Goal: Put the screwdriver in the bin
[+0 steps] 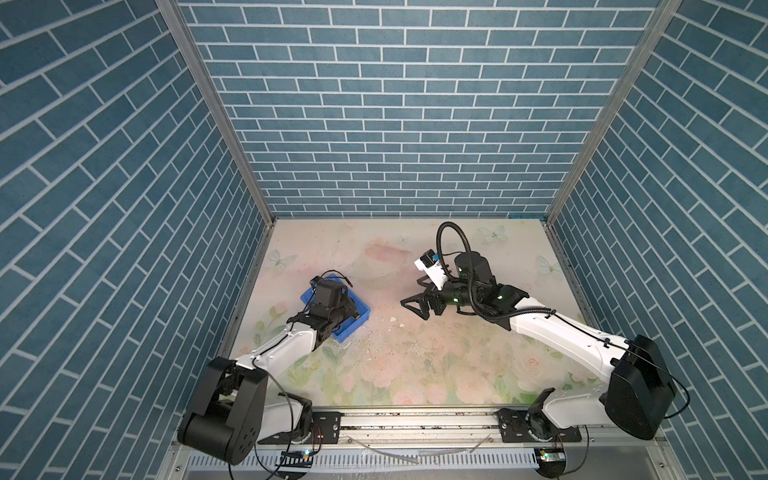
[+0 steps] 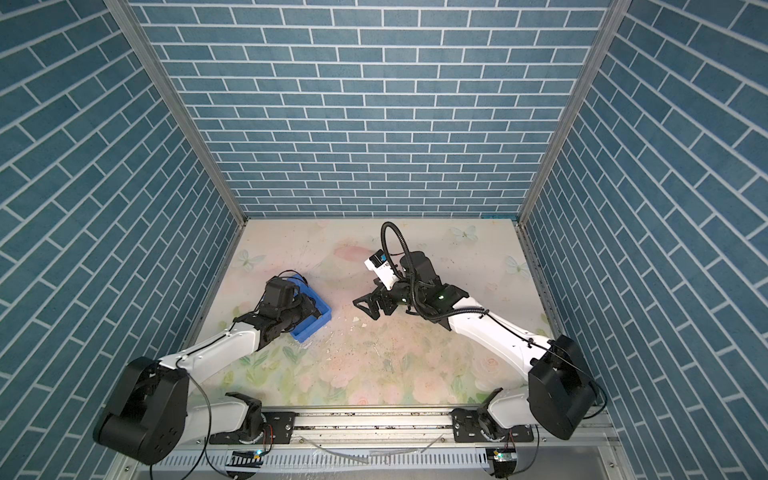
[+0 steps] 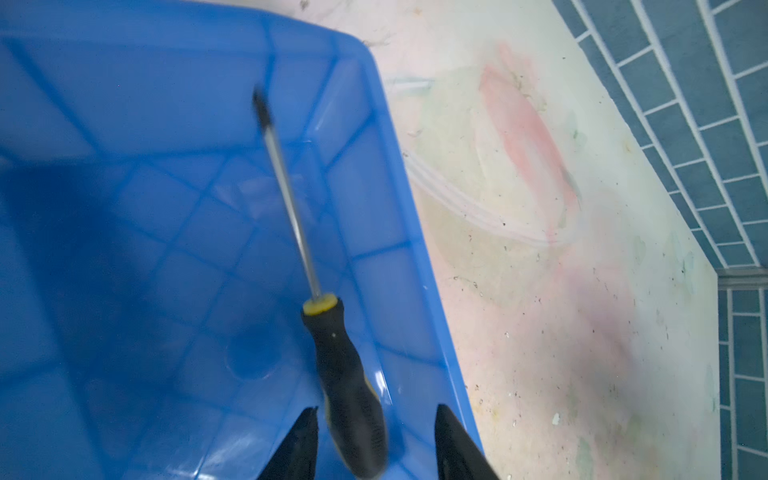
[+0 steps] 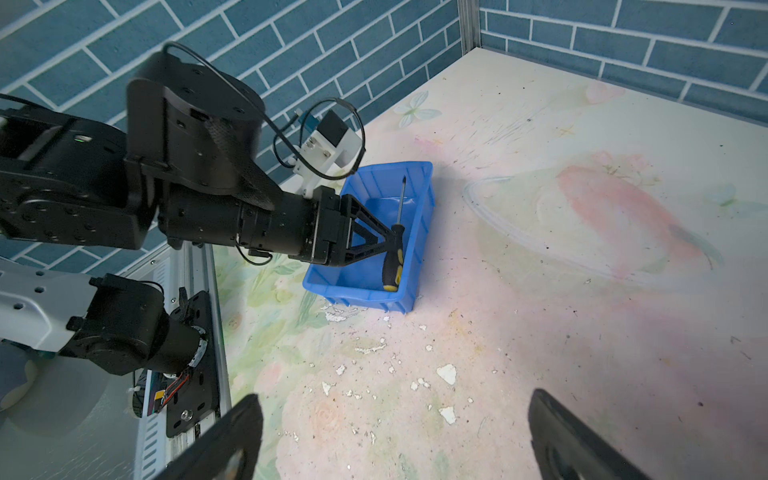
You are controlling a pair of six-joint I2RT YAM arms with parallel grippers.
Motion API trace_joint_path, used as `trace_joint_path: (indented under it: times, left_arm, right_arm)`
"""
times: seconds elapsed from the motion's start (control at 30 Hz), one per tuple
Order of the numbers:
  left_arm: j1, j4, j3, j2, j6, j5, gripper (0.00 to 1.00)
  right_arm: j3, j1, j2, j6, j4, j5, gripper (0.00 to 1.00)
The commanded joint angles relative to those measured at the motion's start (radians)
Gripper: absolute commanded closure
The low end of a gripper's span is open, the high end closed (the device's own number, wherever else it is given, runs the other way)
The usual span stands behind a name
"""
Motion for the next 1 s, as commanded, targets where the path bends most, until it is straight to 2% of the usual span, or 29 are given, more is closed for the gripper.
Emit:
trace_joint_path:
  times: [0.0, 0.1, 0.2, 0.37, 0.47, 0.7, 0.87, 0.97]
  left_arm:
    - [0.005, -0.069, 0.004, -0.051, 0.018, -0.038, 0.45]
    - [0.006, -0.099, 0.007, -0.109, 0.039, -0.060, 0.39]
    - [0.004, -0.124, 0.017, -0.176, 0.090, -0.120, 0.26]
    - [0.006, -0.111, 0.042, -0.259, 0.272, -0.231, 0.07]
    - [0.005, -0.029, 0.040, -0.277, 0.404, -0.257, 0.02]
    - [0.006, 0.182, 0.001, -0.265, 0.677, -0.306, 0.00]
    - [0.009, 0.435, -0.115, -0.240, 0.815, -0.412, 0.00]
    - [0.021, 0.546, -0.162, -0.182, 0.903, -0.419, 0.00]
  right_arm:
    - [0.052, 0.005, 0.006, -0.039, 0.000, 0.022, 0.01]
    - [0.042, 0.005, 0.002, -0.023, 0.021, 0.027, 0.01]
    - [0.029, 0.004, -0.006, -0.012, 0.038, 0.053, 0.01]
    - [0.009, -0.006, -0.028, -0.001, 0.066, 0.107, 0.01]
    - [-0.022, -0.031, -0.052, 0.030, 0.111, 0.151, 0.01]
    - [-0.146, -0.188, -0.145, 0.122, 0.222, 0.229, 0.01]
    - [-0.308, -0.326, -0.250, 0.080, 0.333, 0.421, 0.01]
    - [-0.397, -0.410, -0.300, 0.016, 0.367, 0.548, 0.01]
